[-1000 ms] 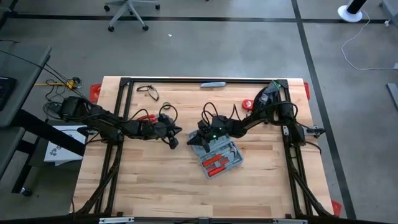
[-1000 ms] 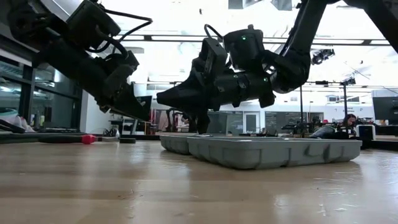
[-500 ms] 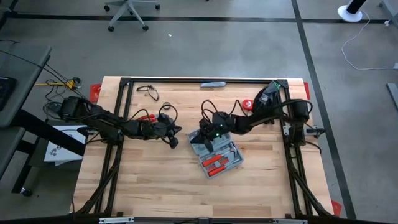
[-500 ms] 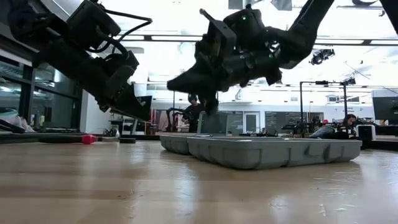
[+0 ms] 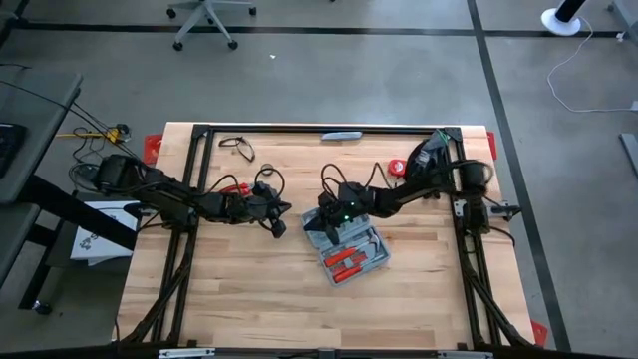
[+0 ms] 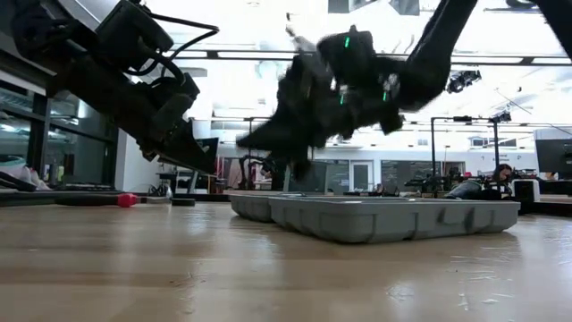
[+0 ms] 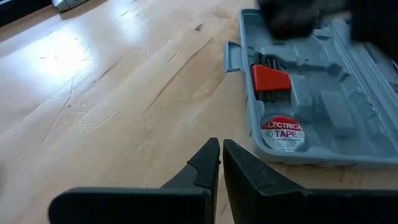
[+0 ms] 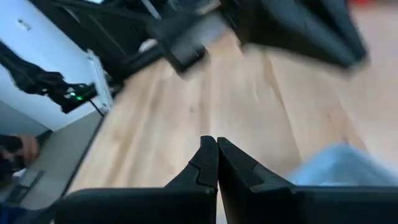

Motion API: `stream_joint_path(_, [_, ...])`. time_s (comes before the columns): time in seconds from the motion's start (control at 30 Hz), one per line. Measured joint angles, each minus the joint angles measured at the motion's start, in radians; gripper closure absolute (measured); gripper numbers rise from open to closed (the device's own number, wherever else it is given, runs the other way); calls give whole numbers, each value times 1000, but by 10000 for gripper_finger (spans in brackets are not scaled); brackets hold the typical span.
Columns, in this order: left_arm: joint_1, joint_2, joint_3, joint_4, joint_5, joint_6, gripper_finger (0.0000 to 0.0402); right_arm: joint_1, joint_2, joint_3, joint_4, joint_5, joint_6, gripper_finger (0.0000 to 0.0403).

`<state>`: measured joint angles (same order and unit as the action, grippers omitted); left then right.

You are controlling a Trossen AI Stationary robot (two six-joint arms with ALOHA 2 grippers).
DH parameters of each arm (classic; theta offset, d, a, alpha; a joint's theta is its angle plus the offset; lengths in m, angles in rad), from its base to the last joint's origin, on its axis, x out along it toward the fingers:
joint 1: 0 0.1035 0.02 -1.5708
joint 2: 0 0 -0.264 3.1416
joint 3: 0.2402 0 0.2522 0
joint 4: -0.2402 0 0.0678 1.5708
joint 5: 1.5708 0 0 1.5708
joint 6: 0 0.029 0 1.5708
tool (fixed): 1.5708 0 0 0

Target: Prefit tool cases

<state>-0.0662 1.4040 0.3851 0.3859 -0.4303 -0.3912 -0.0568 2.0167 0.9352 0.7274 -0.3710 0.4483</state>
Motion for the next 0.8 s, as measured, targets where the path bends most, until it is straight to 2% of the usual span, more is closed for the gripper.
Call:
stream_joint_path(0.07, [0,0,0,0,0,0,387,-4,78,-1,100,-34,29,403])
stream_joint_path(0.17, [0,0,0,0,2,0,387,-25,112,3,168,-71,113,403])
stream_joint_path(0.27, [-3,0,0,0,2,-8,387,-28,86,0,135,-74,105,403])
stream_joint_path(0.6, [-7,0,0,0,-2,-8,387,-19,-117,-2,-37,-58,2,403])
stream_joint_path(0.7, [-7,0,0,0,-7,-8,387,-12,-108,-2,-33,-40,-9,403])
stream_joint_path(0.8, [-7,0,0,0,-9,-8,387,6,-16,-1,18,-21,3,403])
